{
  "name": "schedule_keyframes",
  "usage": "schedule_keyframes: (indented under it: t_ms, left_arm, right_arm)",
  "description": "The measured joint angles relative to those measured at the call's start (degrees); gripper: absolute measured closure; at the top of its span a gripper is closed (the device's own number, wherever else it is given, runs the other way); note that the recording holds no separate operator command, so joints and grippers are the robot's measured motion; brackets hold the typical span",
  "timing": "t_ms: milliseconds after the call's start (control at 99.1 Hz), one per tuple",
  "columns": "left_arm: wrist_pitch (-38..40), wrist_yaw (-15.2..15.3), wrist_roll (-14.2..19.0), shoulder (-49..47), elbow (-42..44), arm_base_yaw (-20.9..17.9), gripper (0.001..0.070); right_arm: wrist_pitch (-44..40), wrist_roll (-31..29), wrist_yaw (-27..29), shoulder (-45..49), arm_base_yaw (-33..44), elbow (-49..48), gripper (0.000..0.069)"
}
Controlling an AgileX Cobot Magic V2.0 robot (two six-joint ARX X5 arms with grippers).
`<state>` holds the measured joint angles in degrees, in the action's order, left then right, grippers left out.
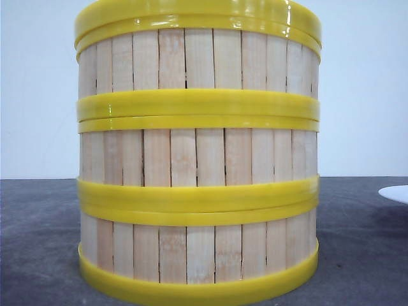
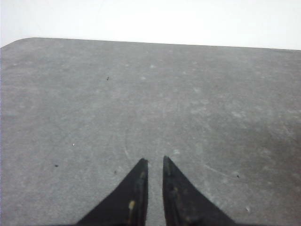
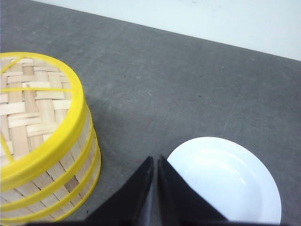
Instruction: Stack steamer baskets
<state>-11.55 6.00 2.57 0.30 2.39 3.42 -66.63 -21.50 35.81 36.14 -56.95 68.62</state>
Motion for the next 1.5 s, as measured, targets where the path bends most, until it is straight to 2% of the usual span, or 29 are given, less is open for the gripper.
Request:
schedule_keyframes:
  t_ms: [434, 626, 777, 989, 1140, 1503]
  left_arm:
    - [0.00, 0.00, 0.00, 0.00, 0.00, 0.00, 0.0679]
    - [0.00, -0.02, 0.00, 0.00, 0.00, 0.00, 0.0679]
    - [0.00, 0.00, 0.00, 0.00, 0.00, 0.00, 0.0679]
    - [0.00, 0.00, 0.00, 0.00, 0.00, 0.00, 0.0679]
    - [0.00, 0.00, 0.00, 0.00, 0.00, 0.00, 0.0679]
    - [0.00, 0.00, 0.00, 0.00, 0.00, 0.00, 0.0679]
  right_arm:
    - [0.00, 0.02, 0.13, 0.00, 0.00, 0.00, 0.0680]
    - [0.00, 0.07, 7.04, 0.00, 0.57, 0.00, 0.0680]
    - [0.57, 0.68, 10.27, 0.00, 5.01, 0.00, 0.0680]
    - [6.10, 3.37, 10.16, 0.00, 15.28, 0.00, 0.0680]
    - [10.64, 8.11, 2.23, 0.00, 24.76, 0.00, 0.0680]
    - [22.69, 23.12, -27.02, 0.00, 49.31, -0.04, 0.0680]
